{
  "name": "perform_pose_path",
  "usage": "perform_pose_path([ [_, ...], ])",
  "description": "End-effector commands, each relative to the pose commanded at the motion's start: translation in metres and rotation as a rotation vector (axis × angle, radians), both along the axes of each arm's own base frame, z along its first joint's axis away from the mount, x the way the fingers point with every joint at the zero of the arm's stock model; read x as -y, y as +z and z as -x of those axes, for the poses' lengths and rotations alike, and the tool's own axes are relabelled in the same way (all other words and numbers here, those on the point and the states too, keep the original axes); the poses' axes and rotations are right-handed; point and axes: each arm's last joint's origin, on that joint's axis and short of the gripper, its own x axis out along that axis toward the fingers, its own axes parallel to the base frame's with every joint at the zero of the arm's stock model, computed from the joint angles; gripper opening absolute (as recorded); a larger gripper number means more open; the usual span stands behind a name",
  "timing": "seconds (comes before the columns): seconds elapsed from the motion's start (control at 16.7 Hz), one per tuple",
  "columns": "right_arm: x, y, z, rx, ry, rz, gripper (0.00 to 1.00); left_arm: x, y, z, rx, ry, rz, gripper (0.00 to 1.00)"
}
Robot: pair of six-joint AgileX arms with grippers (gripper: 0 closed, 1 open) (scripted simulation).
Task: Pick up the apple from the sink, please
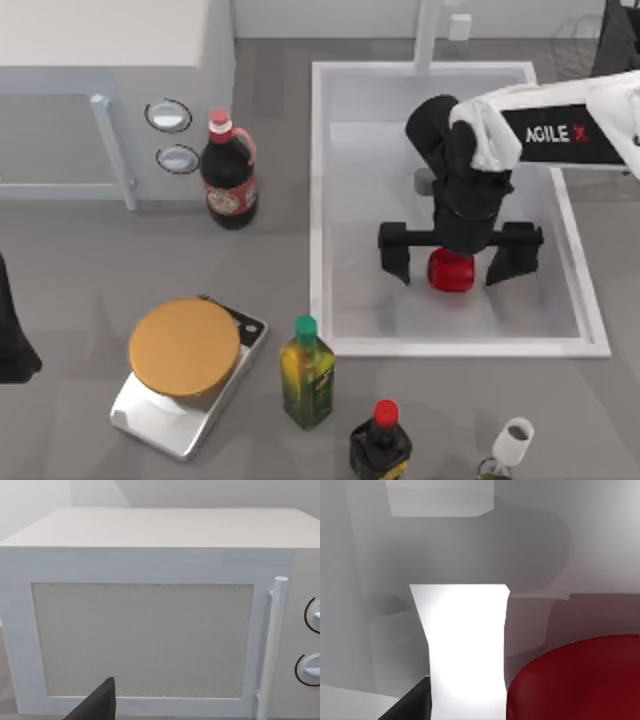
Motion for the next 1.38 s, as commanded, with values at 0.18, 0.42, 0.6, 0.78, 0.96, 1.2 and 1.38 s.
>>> perform_pose_path([
  [0.18, 0.0000, 0.0000, 0.0000, 0.000, 0.000, 0.000, 0.92, 0.0000, 0.0000, 0.0000, 0.000, 0.000, 0.000, 1.00],
  [0.42, 0.0000, 0.0000, 0.0000, 0.000, 0.000, 0.000, 0.62, 0.0000, 0.0000, 0.0000, 0.000, 0.000, 0.000, 1.00],
  [0.6, 0.0000, 0.0000, 0.0000, 0.000, 0.000, 0.000, 0.40, 0.0000, 0.0000, 0.0000, 0.000, 0.000, 0.000, 1.00],
  [0.78, 0.0000, 0.0000, 0.0000, 0.000, 0.000, 0.000, 0.17, 0.0000, 0.0000, 0.0000, 0.000, 0.000, 0.000, 1.00],
  [0.96, 0.0000, 0.0000, 0.0000, 0.000, 0.000, 0.000, 0.00, 0.0000, 0.0000, 0.0000, 0.000, 0.000, 0.000, 1.00],
  [1.2, 0.0000, 0.0000, 0.0000, 0.000, 0.000, 0.000, 0.00, 0.0000, 0.0000, 0.0000, 0.000, 0.000, 0.000, 1.00],
  [1.38, 0.0000, 0.0000, 0.0000, 0.000, 0.000, 0.000, 0.00, 0.0000, 0.0000, 0.0000, 0.000, 0.000, 0.000, 1.00],
])
